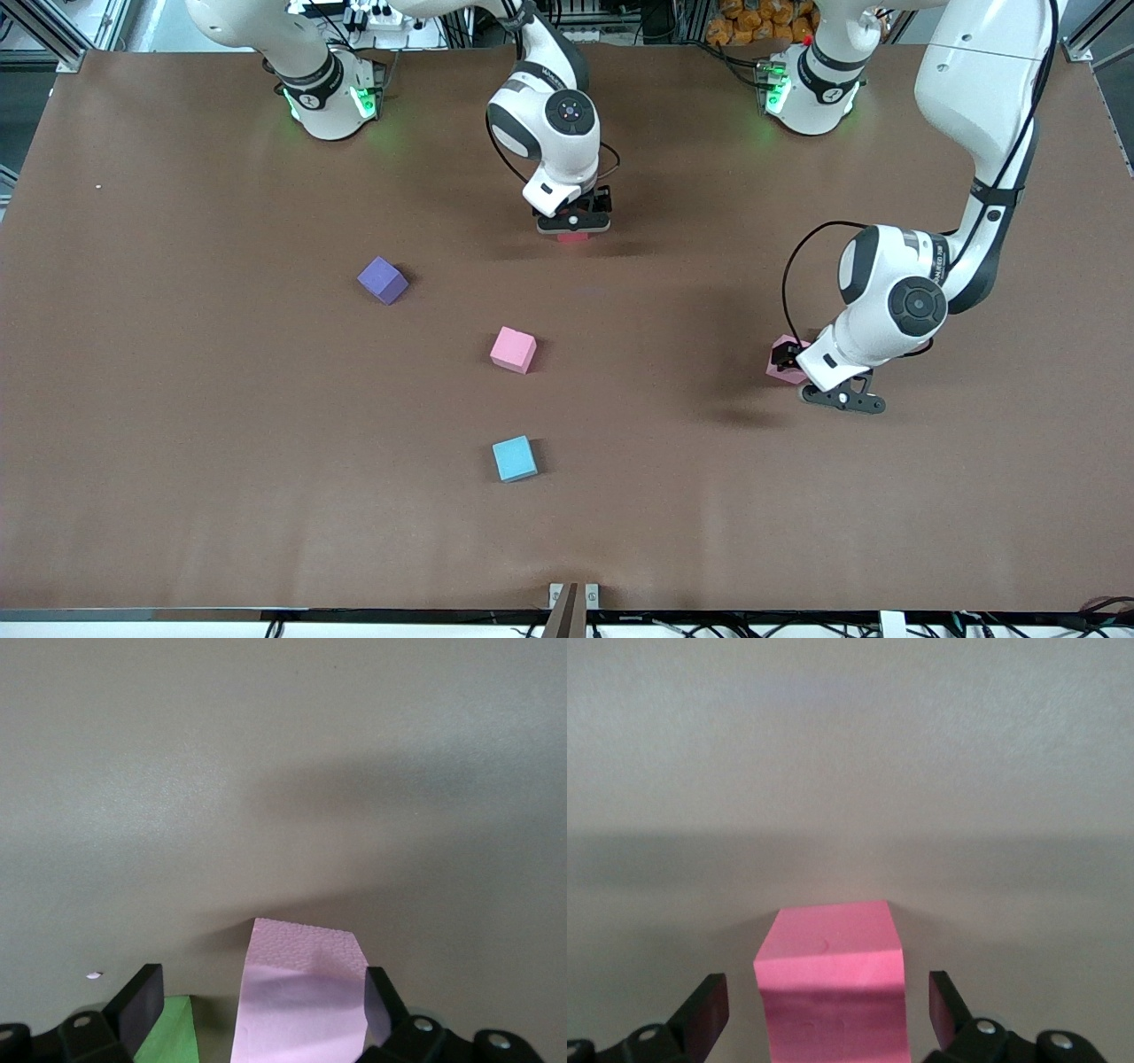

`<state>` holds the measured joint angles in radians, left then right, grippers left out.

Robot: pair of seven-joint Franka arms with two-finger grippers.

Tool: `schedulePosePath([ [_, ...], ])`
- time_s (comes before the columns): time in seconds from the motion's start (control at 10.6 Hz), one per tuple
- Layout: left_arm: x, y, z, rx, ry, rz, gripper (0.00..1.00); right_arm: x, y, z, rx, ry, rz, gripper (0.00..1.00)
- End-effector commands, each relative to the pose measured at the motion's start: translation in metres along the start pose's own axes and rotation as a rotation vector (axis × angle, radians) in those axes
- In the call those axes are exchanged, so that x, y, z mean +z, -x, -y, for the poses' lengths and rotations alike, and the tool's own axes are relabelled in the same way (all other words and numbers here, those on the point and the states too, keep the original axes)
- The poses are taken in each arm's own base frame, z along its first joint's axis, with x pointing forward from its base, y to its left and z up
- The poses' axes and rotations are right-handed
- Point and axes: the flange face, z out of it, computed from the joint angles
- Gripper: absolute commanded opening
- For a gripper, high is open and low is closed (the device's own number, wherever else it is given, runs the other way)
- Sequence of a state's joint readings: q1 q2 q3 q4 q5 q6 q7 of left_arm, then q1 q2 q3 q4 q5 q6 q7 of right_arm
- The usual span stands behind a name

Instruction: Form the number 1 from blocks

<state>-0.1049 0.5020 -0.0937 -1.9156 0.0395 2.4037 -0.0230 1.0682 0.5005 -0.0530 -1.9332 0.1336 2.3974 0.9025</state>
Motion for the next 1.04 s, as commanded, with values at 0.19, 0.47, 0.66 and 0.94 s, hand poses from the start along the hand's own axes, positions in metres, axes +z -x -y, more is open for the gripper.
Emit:
schedulePosePath([
  [0.19, 0.002, 0.007, -0.011, 0.014, -0.008, 0.023, 1.00, -0.114, -0.066, -0.068, 0.179, -0.066, -0.008, 1.00],
  [0.47, 0.013, 0.013, -0.014, 0.022, -0.007, 0.039, 1.00, -0.179, -0.116, -0.144, 0.258, -0.053, -0.050, 1.00],
  [0.66, 0.022, 0.016, -0.015, 0.028, -0.009, 0.046, 0.53, -0.204, -0.148, -0.183, 0.342, -0.089, -0.086, 1.00],
  [0.94, 0.022, 0.016, -0.033, 0.002, -0.008, 0.045, 0.00, -0.188, -0.163, -0.254, 0.482, -0.059, -0.047, 1.00],
])
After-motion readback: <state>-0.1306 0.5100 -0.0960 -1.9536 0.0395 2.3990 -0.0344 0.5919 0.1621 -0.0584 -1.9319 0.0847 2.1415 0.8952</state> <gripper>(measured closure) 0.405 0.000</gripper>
